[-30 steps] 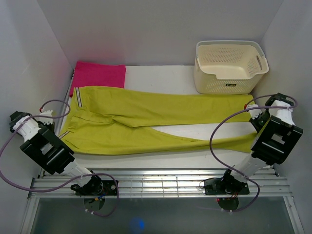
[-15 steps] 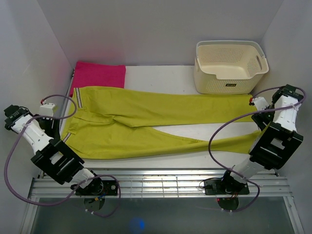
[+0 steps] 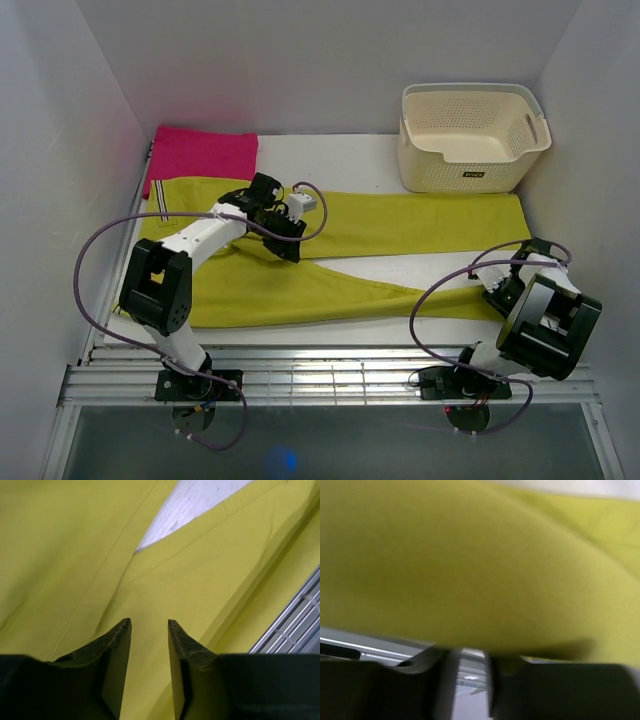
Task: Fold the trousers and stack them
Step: Flatten the trousers out
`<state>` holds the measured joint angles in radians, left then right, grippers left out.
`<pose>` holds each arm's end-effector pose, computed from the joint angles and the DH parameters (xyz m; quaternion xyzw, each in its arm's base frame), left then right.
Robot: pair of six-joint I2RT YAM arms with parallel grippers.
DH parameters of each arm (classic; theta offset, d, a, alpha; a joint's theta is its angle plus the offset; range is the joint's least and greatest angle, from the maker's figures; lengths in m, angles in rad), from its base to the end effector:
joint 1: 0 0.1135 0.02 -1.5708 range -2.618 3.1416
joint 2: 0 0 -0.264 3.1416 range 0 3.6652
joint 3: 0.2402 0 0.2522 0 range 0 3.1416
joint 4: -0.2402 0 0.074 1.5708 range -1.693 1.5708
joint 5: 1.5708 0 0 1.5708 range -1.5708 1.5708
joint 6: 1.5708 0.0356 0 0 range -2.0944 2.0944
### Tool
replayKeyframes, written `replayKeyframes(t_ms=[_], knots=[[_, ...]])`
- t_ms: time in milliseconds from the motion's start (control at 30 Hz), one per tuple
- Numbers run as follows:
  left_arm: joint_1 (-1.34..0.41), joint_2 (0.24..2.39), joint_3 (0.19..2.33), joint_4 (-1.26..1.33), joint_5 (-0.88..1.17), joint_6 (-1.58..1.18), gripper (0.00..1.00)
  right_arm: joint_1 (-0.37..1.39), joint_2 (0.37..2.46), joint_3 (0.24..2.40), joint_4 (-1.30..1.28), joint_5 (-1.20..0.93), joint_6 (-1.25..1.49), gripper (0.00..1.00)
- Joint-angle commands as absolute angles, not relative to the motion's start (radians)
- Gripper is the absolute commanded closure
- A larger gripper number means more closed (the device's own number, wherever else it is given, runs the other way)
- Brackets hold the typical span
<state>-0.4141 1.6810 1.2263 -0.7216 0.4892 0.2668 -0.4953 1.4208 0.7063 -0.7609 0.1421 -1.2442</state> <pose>0.3008 -0.1505 0.2249 0.3624 0.8810 -0.2508 0.1721 0.1870 -0.1068 0.1506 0.3613 -0.9285 0.0821 0.0235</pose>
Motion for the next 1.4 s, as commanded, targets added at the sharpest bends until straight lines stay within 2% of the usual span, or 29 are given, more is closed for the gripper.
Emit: replayKeyframes(t_ms=[0,33,67,167,300,500,733,833,867,1000,1200,1367], knots=[[-0.485,1.761,1.258,-0.595,0.431,0.143,0.58,-0.514,1.378,0.609,-0.758,0.215,-1.354,0.76],[-0.492,1.799,1.256,-0.585,0.422,0.132,0.6,-0.517,1.37,0.601,-0.758,0.241,-1.368,0.81],[-0.494,1.821,1.255,-0.571,0.416,0.106,0.64,-0.523,1.352,0.595,-0.759,0.251,-1.397,0.9],[-0.495,1.903,1.267,-0.565,0.374,0.084,0.71,-0.564,1.327,0.577,-0.761,0.304,-1.46,0.92],[-0.495,1.96,1.273,-0.543,0.295,0.051,0.78,-0.668,1.289,0.578,-0.759,0.353,-1.627,0.92],[-0.479,1.96,1.285,-0.531,0.177,0.038,0.84,-0.723,1.33,0.686,-0.762,0.345,-1.672,0.92],[-0.433,1.847,1.282,-0.531,0.121,0.023,0.87,-0.666,1.354,0.831,-0.796,0.233,-1.562,0.77],[-0.42,1.789,1.293,-0.54,0.188,0.017,0.79,-0.615,1.376,0.906,-0.873,0.174,-1.453,0.7],[-0.419,1.767,1.293,-0.54,0.216,0.024,0.72,-0.597,1.391,0.923,-0.915,0.143,-1.4,0.69],[-0.419,1.652,1.293,-0.554,0.291,0.07,0.58,-0.569,1.436,0.939,-0.913,0.124,-1.293,0.71],[-0.348,1.547,1.29,-0.742,0.299,0.143,0.47,-0.514,1.517,0.851,-0.789,0.167,-1.2,0.73],[-0.129,1.477,1.18,-0.863,0.316,0.256,0.43,-0.433,1.615,0.83,-0.644,0.206,-1.12,0.75]])
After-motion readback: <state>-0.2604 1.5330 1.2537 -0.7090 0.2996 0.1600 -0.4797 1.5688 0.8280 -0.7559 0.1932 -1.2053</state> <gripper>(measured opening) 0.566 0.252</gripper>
